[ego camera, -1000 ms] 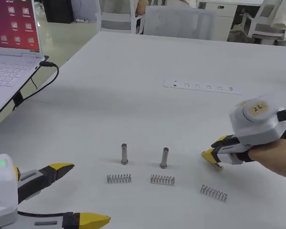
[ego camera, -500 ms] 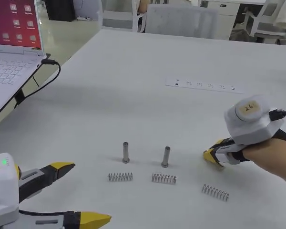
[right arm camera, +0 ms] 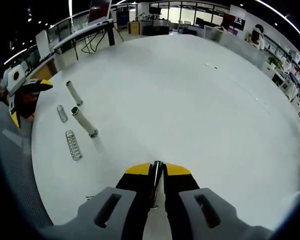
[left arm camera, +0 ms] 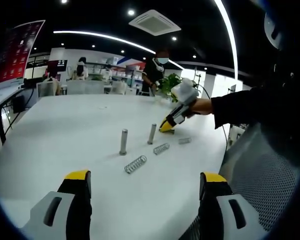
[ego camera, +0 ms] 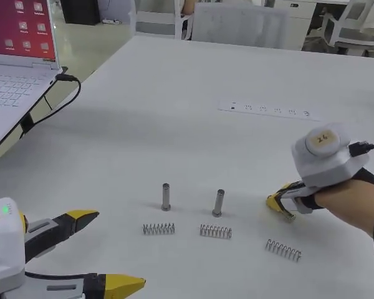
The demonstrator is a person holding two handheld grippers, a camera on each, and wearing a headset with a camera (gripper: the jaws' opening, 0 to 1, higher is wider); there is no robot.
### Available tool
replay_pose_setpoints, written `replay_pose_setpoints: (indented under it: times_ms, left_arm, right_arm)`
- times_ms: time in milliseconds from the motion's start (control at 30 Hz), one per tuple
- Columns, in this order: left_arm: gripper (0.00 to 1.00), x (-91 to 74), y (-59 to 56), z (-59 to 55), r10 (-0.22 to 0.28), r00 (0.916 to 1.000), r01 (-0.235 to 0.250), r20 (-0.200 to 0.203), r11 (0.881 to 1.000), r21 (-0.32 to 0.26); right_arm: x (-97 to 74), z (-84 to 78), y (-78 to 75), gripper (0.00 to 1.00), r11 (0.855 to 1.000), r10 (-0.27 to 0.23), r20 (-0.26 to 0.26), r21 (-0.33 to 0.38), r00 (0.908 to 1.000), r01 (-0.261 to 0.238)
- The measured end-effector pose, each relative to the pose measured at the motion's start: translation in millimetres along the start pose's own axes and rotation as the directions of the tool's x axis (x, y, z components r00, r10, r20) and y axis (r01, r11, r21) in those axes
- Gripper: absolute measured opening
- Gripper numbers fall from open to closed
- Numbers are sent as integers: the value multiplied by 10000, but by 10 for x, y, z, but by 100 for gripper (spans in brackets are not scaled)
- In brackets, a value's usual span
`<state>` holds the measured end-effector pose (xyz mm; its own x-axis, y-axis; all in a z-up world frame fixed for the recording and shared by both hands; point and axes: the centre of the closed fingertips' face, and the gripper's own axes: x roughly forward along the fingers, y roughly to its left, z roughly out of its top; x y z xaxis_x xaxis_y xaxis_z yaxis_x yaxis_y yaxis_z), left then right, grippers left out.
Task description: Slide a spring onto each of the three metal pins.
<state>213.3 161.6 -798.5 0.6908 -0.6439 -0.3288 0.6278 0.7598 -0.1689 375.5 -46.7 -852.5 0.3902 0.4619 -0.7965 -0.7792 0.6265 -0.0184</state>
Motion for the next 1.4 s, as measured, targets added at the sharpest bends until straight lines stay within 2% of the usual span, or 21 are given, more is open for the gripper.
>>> replay_pose_setpoints:
  times_ms: [300,767,1400]
  left_arm:
    - [86,-4,-6,7,-9,10000,9,27,10000,18]
    - [86,-6,-29,40,-71,10000,71,51,9999,130]
    - [85,-40,-47,104,-60,9997,53,229,9995,311]
  right_arm:
    - [-16,-11,7,6,9996,-59,-69,260,10000,61]
    - [-211,78,69,6,9994,-23,293,334,9996,13]
    - [-403,106,142,6,9995,-44,609,323,9981,24]
